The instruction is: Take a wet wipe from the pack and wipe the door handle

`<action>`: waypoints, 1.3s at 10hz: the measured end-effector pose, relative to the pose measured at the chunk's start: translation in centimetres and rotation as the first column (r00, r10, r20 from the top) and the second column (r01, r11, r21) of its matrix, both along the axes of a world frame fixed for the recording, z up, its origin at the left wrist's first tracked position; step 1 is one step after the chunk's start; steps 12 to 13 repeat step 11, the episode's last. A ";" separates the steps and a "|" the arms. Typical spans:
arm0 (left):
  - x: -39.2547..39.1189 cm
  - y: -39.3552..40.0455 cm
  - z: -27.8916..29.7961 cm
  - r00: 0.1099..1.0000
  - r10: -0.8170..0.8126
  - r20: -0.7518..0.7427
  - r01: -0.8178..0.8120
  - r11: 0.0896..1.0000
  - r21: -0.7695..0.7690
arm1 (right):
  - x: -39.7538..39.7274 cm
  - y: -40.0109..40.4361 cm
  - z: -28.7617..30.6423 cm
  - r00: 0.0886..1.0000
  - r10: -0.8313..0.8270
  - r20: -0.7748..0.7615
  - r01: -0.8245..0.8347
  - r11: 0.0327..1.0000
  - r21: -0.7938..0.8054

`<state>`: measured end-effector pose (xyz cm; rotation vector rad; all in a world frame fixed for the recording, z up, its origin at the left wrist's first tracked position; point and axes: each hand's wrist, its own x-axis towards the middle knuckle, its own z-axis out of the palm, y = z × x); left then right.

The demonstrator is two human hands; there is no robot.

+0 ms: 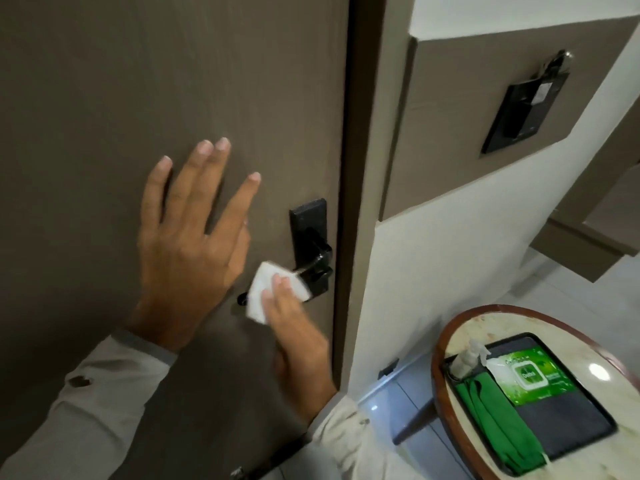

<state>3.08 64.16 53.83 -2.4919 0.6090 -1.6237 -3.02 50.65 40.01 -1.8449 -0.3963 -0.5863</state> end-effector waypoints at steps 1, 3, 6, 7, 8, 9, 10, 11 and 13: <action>-2.2 -5.3 -0.2 0.969 -0.230 -0.093 0.194 0.936 -0.295 | -2.9 -2.0 0.9 0.923 0.273 -0.270 -0.162 0.914 0.371; -5.0 -22.1 -4.5 0.562 -0.714 -0.417 -0.044 0.478 -0.877 | -0.6 -23.7 1.5 0.866 0.261 -0.426 0.170 0.649 0.742; -2.0 -47.6 -18.2 0.074 -0.994 -0.077 -0.790 -0.011 -0.613 | 0.7 -48.9 -5.4 0.809 -0.045 -0.586 0.469 0.650 0.598; -1.6 -55.5 -28.7 0.042 -0.983 -0.179 -0.855 0.057 -0.516 | -0.2 -58.2 -15.0 0.645 -0.204 -0.737 0.609 0.720 0.334; -2.4 -59.4 -35.8 -0.027 -0.953 -0.300 -0.869 0.171 -0.465 | -2.1 -63.1 -21.8 0.486 -0.249 -0.838 0.632 0.762 0.140; -4.8 -63.3 -44.9 -0.166 -0.852 -0.497 -0.836 0.389 -0.386 | -6.0 -67.6 -30.3 0.206 -0.269 -0.941 0.477 0.867 -0.143; -5.8 -64.7 -48.2 -0.262 -0.748 -0.610 -0.771 0.542 -0.334 | -7.5 -69.0 -33.8 0.120 -0.343 -0.932 0.313 0.904 -0.292; -7.1 -66.2 -50.0 -0.309 -0.654 -0.691 -0.703 0.646 -0.297 | -8.8 -69.7 -34.5 0.000 -0.436 -0.900 0.061 0.898 -0.435; -7.1 -66.2 -50.0 -0.309 -0.654 -0.691 -0.703 0.646 -0.297 | -8.8 -69.7 -34.5 0.000 -0.436 -0.900 0.061 0.898 -0.435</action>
